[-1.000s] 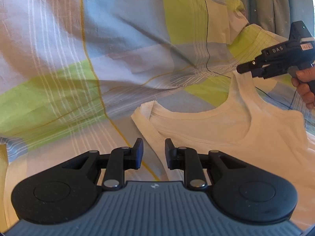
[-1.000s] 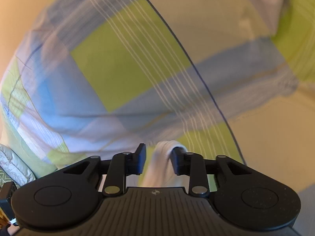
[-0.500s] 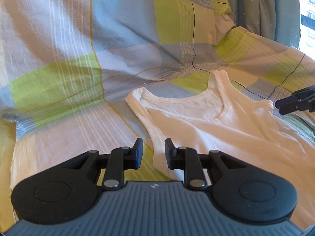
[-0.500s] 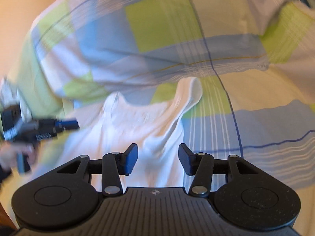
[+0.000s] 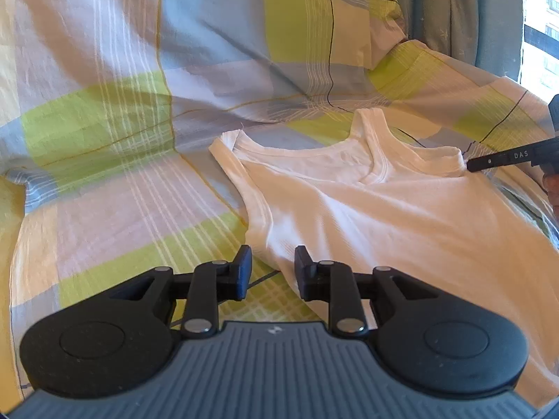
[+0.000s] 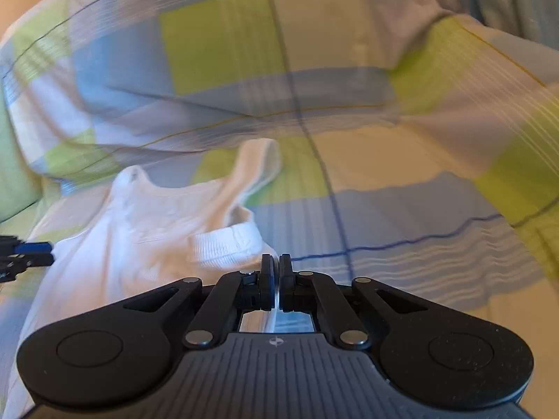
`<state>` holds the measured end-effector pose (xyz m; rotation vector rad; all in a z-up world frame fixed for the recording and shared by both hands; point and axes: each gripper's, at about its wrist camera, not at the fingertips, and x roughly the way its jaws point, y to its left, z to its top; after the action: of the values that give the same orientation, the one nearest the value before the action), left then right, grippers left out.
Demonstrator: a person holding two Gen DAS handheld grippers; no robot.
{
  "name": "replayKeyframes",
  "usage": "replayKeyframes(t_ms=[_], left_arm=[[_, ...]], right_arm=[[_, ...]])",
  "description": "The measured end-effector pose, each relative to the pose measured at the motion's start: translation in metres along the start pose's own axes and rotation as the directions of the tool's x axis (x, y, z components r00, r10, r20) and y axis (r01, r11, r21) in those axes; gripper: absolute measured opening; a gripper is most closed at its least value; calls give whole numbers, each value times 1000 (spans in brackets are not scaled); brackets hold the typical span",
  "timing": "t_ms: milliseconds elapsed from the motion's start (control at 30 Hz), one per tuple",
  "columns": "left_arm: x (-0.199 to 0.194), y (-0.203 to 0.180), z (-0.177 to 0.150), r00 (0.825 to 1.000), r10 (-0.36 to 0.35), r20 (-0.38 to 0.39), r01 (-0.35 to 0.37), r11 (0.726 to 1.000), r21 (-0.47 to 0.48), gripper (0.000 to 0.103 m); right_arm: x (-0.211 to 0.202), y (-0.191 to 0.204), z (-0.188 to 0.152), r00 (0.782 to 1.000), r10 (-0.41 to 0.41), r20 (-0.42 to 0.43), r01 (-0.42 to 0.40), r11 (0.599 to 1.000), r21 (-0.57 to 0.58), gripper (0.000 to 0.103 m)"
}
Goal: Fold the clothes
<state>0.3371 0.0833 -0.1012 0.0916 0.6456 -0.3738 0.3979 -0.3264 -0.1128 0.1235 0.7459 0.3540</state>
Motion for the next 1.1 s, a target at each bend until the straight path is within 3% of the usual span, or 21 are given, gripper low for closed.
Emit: replayKeyframes(t_ms=[100, 167, 300, 433, 500, 533, 633, 767, 900, 933, 1000, 1100], left_arm=[[1, -1, -1, 1000, -2, -2, 2, 1000, -12, 22], [0, -1, -1, 1000, -1, -3, 1, 1000, -14, 23], [-3, 1, 0, 1000, 6, -4, -6, 1000, -14, 24], [-5, 3, 0, 1000, 6, -7, -6, 1000, -9, 24], [-6, 6, -1, 1000, 7, -4, -7, 1000, -16, 24], [-7, 7, -1, 1000, 8, -3, -8, 1000, -19, 24], [-8, 14, -3, 1000, 2, -13, -2, 1000, -30, 24], [-1, 18, -4, 999, -13, -40, 12, 999, -32, 24], [-3, 15, -2, 1000, -20, -22, 19, 999, -43, 24], [-5, 13, -2, 1000, -13, -21, 13, 999, -38, 24], [-10, 7, -3, 1000, 2, -29, -2, 1000, -13, 24], [-23, -1, -7, 999, 15, -44, -14, 999, 32, 24]], right_arm=[[5, -15, -1, 998, -25, -57, 28, 998, 51, 3], [0, -14, 0, 999, -16, -41, 19, 998, 64, 13], [0, 9, 2, 1000, 2, -27, -3, 999, -41, 27], [19, 31, 7, 997, -42, -62, 29, 979, -204, 26], [26, 24, 12, 996, -74, -57, 60, 975, -215, 3], [29, 18, 15, 995, -88, -53, 75, 975, -207, 0], [14, 23, 13, 995, -87, -42, 78, 980, -184, 0], [-14, 37, 6, 997, -70, -30, 64, 986, -154, 9], [-42, 52, -1, 998, -52, -16, 50, 991, -123, 10], [-51, 61, -5, 1000, -23, -20, 21, 992, -127, 11], [-69, 102, -24, 991, 114, -71, -127, 968, -217, 13], [-94, 165, -57, 958, 236, -160, -281, 877, -390, 14]])
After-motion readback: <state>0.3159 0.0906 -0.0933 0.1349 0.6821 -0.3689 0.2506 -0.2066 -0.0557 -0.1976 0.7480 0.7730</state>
